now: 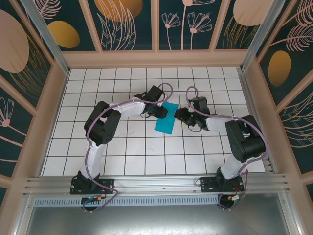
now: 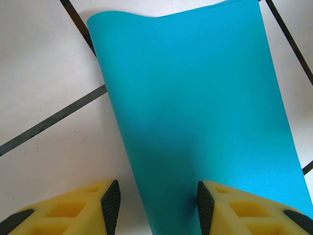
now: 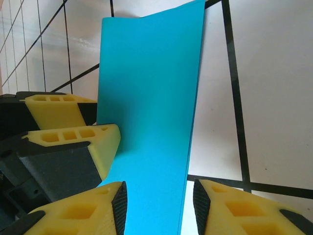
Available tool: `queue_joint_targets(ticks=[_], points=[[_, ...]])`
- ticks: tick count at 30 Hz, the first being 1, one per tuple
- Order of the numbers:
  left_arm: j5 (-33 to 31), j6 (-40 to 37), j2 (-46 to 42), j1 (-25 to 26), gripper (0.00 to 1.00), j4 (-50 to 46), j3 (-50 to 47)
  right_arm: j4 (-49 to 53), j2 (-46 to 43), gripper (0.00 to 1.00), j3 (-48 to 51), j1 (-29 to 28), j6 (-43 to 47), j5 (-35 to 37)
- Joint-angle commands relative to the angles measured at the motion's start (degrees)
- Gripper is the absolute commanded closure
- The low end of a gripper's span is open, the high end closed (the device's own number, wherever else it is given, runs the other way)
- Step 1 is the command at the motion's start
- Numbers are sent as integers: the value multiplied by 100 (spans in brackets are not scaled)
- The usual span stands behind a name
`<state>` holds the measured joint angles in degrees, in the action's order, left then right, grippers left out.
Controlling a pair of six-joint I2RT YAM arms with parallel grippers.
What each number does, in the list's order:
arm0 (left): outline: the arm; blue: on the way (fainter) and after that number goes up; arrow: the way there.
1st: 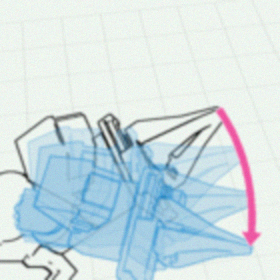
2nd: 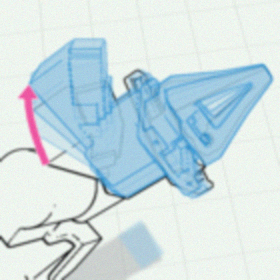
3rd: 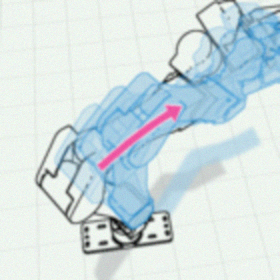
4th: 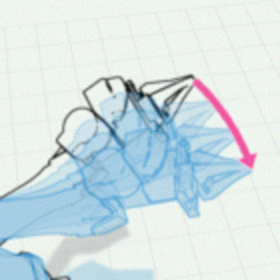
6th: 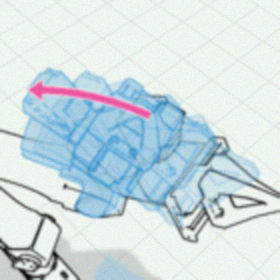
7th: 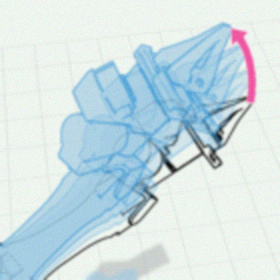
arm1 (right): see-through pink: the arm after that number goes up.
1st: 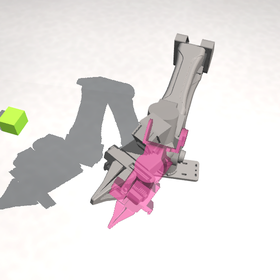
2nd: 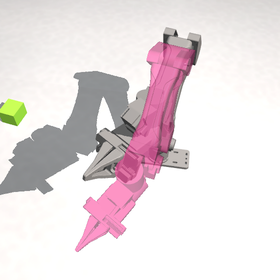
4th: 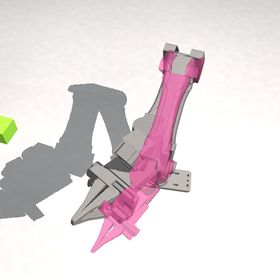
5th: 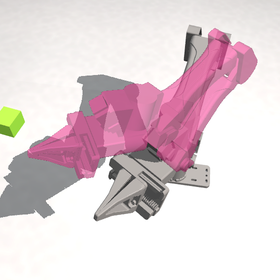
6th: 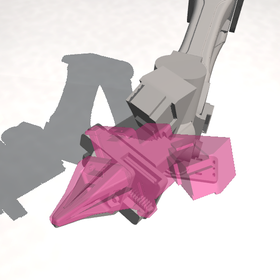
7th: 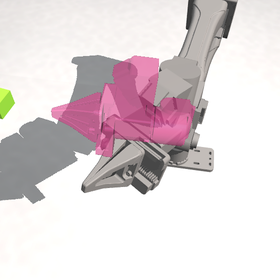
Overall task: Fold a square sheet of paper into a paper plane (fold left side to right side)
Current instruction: Hold the square sheet of paper at the center of the table.
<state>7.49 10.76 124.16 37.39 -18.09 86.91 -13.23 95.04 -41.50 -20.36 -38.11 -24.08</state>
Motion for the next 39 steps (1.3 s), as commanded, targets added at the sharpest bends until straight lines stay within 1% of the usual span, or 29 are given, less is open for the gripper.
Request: queue_joint_targets(ticks=[1,8,21,22,24,29,34,39], points=[[84,83,204,-54,51,-119,121,-144,-74,56,-96,-40,-82,44],[113,92,227,-47,50,-125,144,-136,-82,62,-131,-37,-94,83],[105,71,246,-53,51,-138,130,-128,43,66,-285,-54,-106,80],[105,71,250,-51,51,-134,127,-127,79,67,-324,-64,-109,78],[107,66,254,-48,51,-134,119,-136,192,75,-410,-89,-109,52],[95,75,249,-55,51,-142,117,-145,575,89,-728,-149,-87,30],[78,84,245,-55,50,-134,94,11,903,93,-973,-188,-37,124],[78,75,240,-51,51,-134,72,80,1084,94,-974,-209,-24,182]])
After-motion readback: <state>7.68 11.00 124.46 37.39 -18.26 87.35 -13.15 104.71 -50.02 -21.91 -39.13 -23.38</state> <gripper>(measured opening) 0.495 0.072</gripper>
